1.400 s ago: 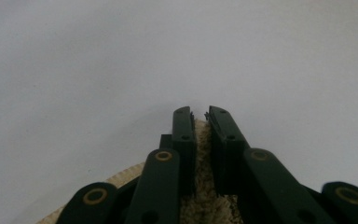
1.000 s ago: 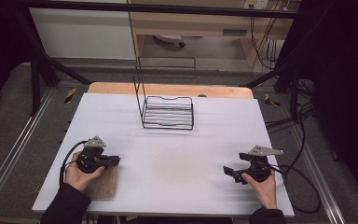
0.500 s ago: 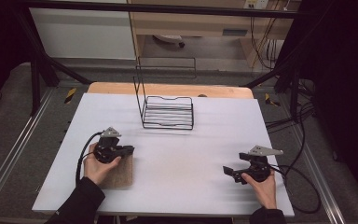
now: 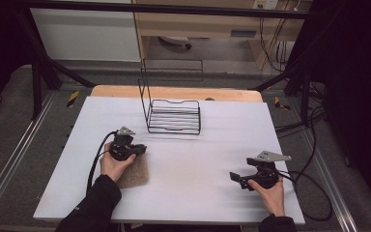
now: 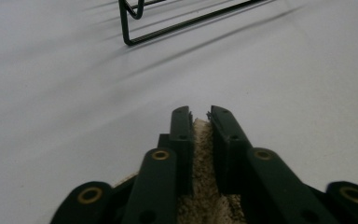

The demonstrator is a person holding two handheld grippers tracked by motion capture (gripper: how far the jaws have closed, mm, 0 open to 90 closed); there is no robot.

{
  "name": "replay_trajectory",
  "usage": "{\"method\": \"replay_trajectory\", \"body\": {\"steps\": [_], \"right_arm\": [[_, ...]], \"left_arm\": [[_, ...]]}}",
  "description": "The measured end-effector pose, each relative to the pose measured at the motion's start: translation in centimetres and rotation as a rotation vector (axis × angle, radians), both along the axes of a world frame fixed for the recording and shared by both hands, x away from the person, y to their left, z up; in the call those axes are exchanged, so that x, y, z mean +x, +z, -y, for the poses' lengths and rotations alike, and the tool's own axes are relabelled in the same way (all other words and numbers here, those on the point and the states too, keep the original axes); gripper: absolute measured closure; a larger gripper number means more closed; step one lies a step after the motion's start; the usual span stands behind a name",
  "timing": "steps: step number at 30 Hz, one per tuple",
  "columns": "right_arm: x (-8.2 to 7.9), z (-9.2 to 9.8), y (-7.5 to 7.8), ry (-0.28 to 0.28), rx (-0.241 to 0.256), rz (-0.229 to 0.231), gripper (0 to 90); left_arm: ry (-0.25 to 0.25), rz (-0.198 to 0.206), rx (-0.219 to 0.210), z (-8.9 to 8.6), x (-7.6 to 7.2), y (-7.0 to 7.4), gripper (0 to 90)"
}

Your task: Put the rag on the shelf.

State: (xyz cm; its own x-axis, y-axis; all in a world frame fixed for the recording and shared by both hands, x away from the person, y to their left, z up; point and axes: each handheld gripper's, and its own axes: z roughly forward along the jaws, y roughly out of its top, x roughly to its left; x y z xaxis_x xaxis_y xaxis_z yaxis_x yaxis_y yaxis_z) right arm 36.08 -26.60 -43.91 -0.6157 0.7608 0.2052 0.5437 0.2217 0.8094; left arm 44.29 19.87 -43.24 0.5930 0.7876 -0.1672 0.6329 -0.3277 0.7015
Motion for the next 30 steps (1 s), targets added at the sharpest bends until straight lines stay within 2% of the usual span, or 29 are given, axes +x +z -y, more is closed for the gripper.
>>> {"method": "replay_trajectory", "body": {"steps": [1,2,5,6,7,8,9,13,16,17,19,22,24,30], "right_arm": [[0.0,0.0,0.0,0.0,0.0,0.0,1.2],[0.0,-0.1,0.0,0.0,-0.004,0.0,1.2],[-0.1,-0.6,0.2,-0.002,-0.009,0.01,1.2],[-0.1,-0.9,0.3,-0.004,-0.01,0.015,1.2],[-0.1,-0.9,0.3,-0.004,-0.01,0.015,1.2],[-0.1,-1.4,0.4,-0.007,-0.009,0.016,0.9],[-0.1,-1.4,0.4,-0.007,-0.009,0.016,0.9],[-0.1,-2.5,0.6,-0.022,-0.019,0.019,0.7],[-0.1,-3.5,0.7,-0.03,-0.024,0.016,0.7],[0.0,-4.4,0.7,-0.03,-0.04,0.019,0.7],[0.0,-4.7,0.7,-0.031,-0.044,0.018,0.7],[0.2,-6.4,0.6,-0.03,-0.063,0.004,0.7],[0.3,-6.8,0.6,-0.028,-0.067,0.005,0.7],[0.4,-10.2,0.4,0.026,-0.085,0.0,2.0]], "left_arm": [[-0.003,0.002,0.004,-0.1,0.0,0.0,78.2],[-0.004,0.019,0.005,-0.1,-0.1,0.2,75.0],[-0.011,0.053,0.004,-0.8,-0.6,1.0,61.4],[-0.012,0.059,0.009,-1.0,-0.7,1.3,53.1],[-0.016,0.067,0.017,-1.3,-1.0,1.6,53.1],[-0.024,0.071,0.023,-1.7,-1.2,1.9,45.4],[-0.028,0.076,0.023,-2.1,-1.5,2.1,45.4],[-0.032,0.082,-0.004,-4.4,-3.1,2.5,32.0],[-0.018,0.093,-0.006,-6.1,-4.4,2.4,23.8],[-0.01,0.098,-0.002,-6.6,-4.8,2.3,18.3],[0.003,0.098,-0.003,-7.4,-5.4,2.1,16.1],[0.008,0.096,0.005,-8.5,-6.4,1.6,10.3],[0.01,0.096,-0.004,-9.1,-6.8,1.5,9.5],[0.036,0.115,-0.012,-10.3,-7.8,1.3,7.4]]}}
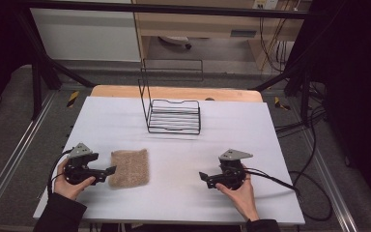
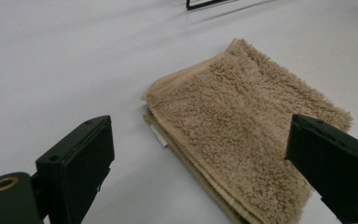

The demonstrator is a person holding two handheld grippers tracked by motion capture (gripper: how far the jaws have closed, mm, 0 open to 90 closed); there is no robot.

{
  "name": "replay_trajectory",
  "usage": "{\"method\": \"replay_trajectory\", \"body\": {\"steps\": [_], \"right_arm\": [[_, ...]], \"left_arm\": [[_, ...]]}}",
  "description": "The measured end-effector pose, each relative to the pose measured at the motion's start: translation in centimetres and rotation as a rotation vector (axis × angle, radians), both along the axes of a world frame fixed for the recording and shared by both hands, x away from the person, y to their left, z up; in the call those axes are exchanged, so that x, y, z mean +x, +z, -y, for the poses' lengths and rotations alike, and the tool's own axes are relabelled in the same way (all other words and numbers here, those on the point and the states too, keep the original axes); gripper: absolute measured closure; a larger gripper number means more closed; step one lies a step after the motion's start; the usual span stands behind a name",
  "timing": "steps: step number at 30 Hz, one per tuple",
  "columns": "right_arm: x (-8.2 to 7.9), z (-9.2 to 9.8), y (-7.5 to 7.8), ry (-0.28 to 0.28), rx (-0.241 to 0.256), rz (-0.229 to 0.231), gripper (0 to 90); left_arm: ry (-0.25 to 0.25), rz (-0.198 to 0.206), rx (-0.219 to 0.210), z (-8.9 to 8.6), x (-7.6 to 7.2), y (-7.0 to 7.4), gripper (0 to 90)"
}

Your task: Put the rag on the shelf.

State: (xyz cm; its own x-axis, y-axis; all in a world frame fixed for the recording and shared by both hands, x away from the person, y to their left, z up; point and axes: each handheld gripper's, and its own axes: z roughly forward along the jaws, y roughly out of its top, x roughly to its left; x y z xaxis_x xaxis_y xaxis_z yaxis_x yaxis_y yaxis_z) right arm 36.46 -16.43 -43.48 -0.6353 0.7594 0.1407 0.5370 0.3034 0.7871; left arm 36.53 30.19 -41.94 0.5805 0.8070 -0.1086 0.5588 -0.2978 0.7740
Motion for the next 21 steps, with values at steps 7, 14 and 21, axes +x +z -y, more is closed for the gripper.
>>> {"method": "replay_trajectory", "body": {"steps": [7,14,21], "right_arm": [[0.0,-4.2,0.0,0.055,0.019,-0.007,4.7],[0.3,-9.0,0.1,0.101,0.048,-0.013,11.5],[0.0,-12.4,-0.1,0.169,0.028,-0.008,26.9]], "left_arm": [[-0.023,0.02,0.013,0.0,-0.1,0.1,5.0],[-0.024,0.015,0.009,0.1,-0.1,0.1,4.9],[-0.017,0.005,0.006,0.0,0.0,0.0,5.1]]}}
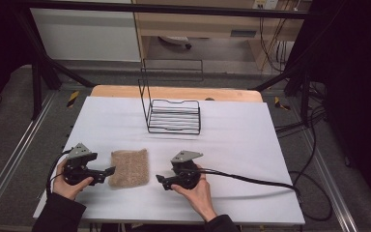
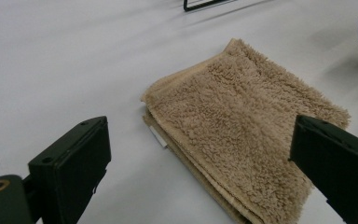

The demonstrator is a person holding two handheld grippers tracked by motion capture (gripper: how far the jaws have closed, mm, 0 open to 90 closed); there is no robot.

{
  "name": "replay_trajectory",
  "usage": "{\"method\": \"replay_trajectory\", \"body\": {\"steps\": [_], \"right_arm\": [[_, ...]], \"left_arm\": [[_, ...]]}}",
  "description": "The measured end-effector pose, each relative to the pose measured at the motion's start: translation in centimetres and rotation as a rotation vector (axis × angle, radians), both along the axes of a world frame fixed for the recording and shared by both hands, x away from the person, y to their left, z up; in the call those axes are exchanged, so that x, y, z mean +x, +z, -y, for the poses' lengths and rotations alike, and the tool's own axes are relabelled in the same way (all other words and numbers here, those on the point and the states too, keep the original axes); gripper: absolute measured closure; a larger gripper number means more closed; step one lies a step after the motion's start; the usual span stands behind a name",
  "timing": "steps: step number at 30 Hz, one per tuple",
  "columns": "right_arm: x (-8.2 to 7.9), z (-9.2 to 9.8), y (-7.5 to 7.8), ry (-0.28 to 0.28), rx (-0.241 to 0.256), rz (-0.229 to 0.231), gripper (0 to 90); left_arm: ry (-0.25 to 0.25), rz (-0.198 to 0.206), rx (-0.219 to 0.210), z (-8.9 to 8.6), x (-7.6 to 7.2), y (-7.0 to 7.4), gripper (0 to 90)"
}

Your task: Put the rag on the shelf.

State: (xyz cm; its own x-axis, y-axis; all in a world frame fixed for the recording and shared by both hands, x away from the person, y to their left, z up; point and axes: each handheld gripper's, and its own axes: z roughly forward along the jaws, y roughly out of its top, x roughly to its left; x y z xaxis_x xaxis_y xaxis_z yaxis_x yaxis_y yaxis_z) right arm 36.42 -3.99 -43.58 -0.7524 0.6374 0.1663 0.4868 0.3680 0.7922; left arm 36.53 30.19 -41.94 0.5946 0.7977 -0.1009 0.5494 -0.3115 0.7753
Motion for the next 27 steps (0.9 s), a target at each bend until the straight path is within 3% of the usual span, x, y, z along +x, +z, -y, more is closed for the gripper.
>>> {"method": "replay_trajectory", "body": {"steps": [3,11,27], "right_arm": [[-0.2,-1.7,-0.5,0.029,-0.006,0.001,36.4],[-0.6,-4.0,-1.0,0.066,-0.009,-0.013,54.7],[-0.5,-5.3,-2.0,0.074,-0.011,-0.064,86.2]], "left_arm": [[-0.001,-0.005,0.004,0.1,0.0,-0.1,5.4],[-0.004,-0.001,0.012,0.2,0.0,0.0,5.7],[-0.006,0.002,0.014,0.2,0.0,0.0,5.7]]}}
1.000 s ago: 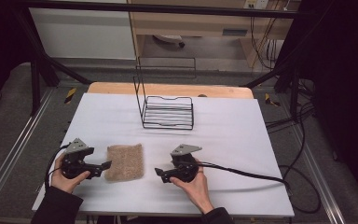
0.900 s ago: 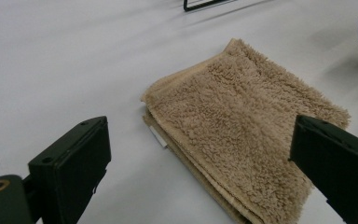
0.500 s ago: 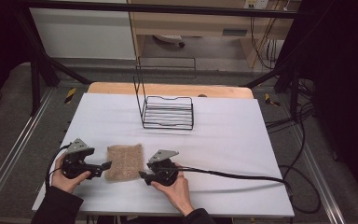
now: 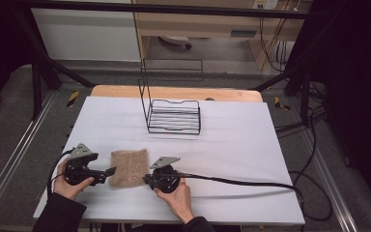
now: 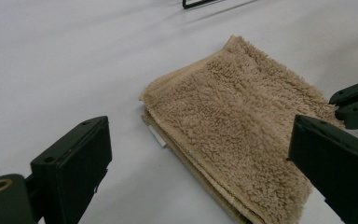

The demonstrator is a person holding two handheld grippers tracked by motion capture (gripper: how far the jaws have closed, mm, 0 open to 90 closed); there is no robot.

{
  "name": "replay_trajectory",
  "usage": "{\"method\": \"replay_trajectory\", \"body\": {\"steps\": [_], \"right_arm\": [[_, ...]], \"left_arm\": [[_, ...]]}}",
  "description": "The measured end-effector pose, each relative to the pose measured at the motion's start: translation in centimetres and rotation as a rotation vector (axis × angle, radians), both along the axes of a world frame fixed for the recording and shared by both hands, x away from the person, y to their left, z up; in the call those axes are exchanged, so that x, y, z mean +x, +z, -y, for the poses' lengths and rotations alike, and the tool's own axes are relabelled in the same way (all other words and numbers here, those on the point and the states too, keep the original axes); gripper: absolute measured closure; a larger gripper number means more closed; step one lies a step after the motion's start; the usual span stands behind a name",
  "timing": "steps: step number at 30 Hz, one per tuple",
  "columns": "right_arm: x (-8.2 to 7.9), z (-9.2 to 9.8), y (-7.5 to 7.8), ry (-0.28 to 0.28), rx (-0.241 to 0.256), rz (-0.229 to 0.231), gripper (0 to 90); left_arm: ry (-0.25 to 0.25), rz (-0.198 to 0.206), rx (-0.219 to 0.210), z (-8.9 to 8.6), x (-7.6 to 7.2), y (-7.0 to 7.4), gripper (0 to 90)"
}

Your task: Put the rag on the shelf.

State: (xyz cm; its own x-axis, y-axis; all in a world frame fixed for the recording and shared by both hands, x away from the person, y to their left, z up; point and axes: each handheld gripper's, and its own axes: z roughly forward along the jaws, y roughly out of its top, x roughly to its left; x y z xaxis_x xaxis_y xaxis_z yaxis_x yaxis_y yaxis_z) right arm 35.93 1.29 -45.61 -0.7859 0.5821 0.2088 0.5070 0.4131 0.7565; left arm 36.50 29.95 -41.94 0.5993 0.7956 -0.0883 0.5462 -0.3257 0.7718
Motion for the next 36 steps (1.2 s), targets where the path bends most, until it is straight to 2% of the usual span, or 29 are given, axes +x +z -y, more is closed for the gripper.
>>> {"method": "replay_trajectory", "body": {"steps": [5,13,20,24,30,34,36], "right_arm": [[0.0,0.2,0.5,0.01,-0.005,-0.006,88.6],[0.2,1.6,2.6,0.032,-0.051,-0.005,88.8],[1.0,4.4,3.7,0.033,-0.097,-0.047,88.8],[1.2,6.3,4.1,0.036,-0.125,-0.052,88.7],[1.4,8.6,4.3,0.034,-0.156,-0.063,88.5],[1.5,9.5,3.9,0.021,-0.167,-0.067,88.2],[1.6,9.8,3.5,0.013,-0.174,-0.062,88.0]], "left_arm": [[0.001,0.003,-0.002,0.0,0.0,0.1,5.8],[-0.005,0.007,-0.003,0.0,-0.1,0.2,5.8],[-0.013,0.007,0.001,0.3,-0.2,0.3,5.8],[-0.02,0.007,0.002,0.6,-0.3,0.3,5.8],[-0.036,-0.006,-0.006,1.3,-0.3,0.3,5.9],[-0.052,-0.009,-0.006,2.3,-0.1,0.4,7.2],[-0.059,-0.015,-0.008,3.1,0.2,0.5,10.8]]}}
